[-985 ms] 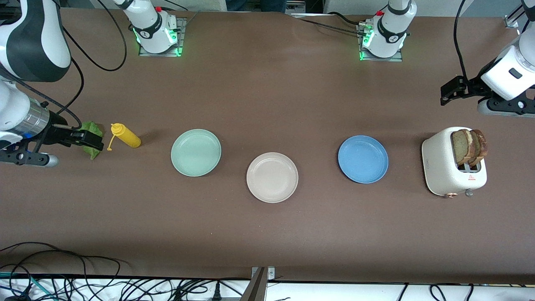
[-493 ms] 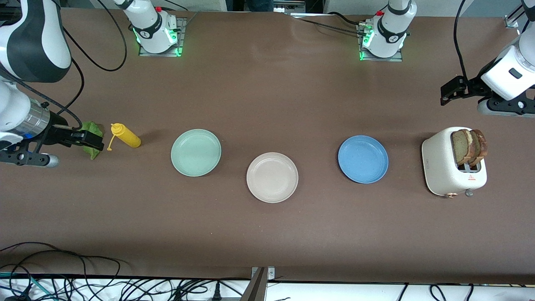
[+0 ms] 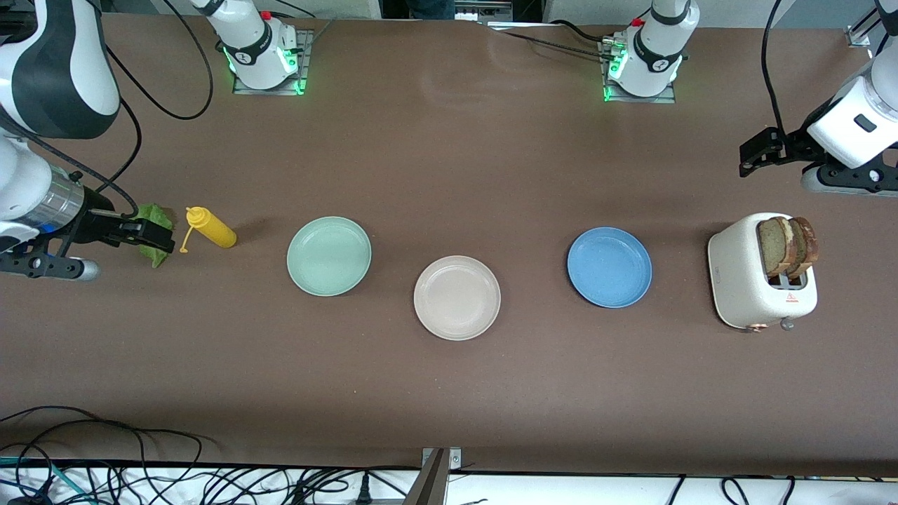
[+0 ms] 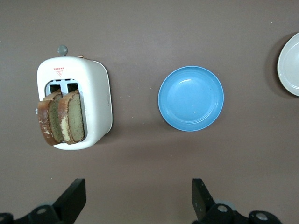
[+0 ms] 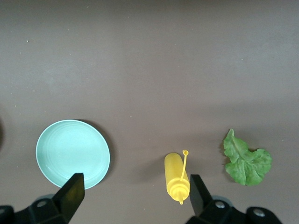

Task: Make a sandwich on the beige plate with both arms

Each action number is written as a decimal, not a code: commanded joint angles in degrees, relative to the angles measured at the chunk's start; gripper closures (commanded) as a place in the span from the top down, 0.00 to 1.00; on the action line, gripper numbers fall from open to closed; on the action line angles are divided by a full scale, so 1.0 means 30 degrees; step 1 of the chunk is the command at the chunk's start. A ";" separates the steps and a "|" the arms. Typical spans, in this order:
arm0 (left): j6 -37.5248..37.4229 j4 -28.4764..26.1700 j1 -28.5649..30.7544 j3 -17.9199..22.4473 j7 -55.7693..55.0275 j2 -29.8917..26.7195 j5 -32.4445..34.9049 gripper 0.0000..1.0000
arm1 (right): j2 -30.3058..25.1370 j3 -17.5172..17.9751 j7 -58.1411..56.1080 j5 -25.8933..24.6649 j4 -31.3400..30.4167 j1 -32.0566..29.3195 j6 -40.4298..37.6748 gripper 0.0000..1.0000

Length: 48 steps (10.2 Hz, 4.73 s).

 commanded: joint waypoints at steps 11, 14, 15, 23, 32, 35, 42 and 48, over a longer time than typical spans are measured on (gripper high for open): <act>-0.0074 -0.0098 0.0199 -0.0053 0.0360 -0.0148 -0.0643 1.00 | 0.0195 0.0069 0.0196 0.0400 0.0474 -0.0043 -0.0266 1.00; -0.0074 -0.0098 0.0199 -0.0053 0.0360 -0.0119 -0.0643 1.00 | 0.0195 0.0069 0.0167 0.0400 0.0474 -0.0043 -0.0266 1.00; -0.0074 -0.0098 0.0199 -0.0053 0.0360 -0.0119 -0.0643 1.00 | 0.0195 0.0069 0.0166 0.0400 0.0474 -0.0043 -0.0266 1.00; -0.0074 -0.0098 0.0199 -0.0024 0.0360 -0.0119 -0.0643 1.00 | 0.0195 0.0069 0.0166 0.0429 0.0445 -0.0043 -0.0266 1.00; -0.0074 -0.0098 0.0229 -0.0053 0.0360 -0.0119 -0.0643 1.00 | 0.0195 0.0069 0.0166 0.0430 0.0445 -0.0043 -0.0266 1.00; -0.0074 -0.0098 0.0229 -0.0053 0.0360 -0.0119 -0.0643 1.00 | 0.0195 0.0069 0.0166 0.0430 0.0445 -0.0043 -0.0237 1.00; -0.0074 -0.0098 0.0667 -0.0023 0.0389 -0.0090 -0.0643 1.00 | 0.0195 0.0069 0.0166 0.0430 0.0445 -0.0043 -0.0237 1.00; 0.1004 0.0517 0.2566 0.0006 0.0623 0.1547 -0.0262 1.00 | 0.0195 0.0069 0.0166 0.0693 0.0445 -0.0043 -0.0266 1.00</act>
